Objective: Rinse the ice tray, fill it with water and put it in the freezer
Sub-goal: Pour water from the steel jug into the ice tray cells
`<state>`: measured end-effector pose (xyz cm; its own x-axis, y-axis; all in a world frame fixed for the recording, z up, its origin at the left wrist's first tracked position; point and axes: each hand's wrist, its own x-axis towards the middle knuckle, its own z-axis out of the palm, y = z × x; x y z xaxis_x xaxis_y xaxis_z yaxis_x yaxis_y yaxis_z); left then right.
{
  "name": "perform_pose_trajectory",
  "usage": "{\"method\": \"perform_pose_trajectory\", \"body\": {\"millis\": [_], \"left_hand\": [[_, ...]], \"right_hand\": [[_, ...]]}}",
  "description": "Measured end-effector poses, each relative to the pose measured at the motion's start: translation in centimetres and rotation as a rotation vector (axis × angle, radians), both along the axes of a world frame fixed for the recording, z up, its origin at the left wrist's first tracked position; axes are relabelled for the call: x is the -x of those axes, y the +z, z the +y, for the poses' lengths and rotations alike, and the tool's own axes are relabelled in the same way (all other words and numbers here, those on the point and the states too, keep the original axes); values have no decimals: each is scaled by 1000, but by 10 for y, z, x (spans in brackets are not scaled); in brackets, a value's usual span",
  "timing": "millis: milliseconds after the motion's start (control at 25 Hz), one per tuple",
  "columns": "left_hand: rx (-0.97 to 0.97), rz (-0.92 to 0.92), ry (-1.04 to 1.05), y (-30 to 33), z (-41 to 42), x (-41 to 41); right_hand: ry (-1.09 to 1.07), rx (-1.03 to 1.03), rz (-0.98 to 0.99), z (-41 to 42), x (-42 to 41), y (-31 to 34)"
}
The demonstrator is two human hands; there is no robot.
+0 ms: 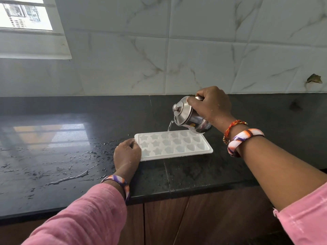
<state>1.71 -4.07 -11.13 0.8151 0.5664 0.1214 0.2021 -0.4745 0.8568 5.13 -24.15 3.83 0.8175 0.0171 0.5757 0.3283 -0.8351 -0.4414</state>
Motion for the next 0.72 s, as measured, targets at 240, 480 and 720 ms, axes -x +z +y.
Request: {"method": "perform_pose_trajectory", "body": {"millis": [240, 480, 720], "left_hand": [[0, 0, 5, 1, -1, 1], [10, 3, 6, 3, -3, 2], [13, 7, 10, 3, -2, 2]], "right_hand": [[-18, -468, 177, -7, -15, -11], [9, -487, 156, 3, -11, -6], [75, -56, 10, 21, -4, -2]]}}
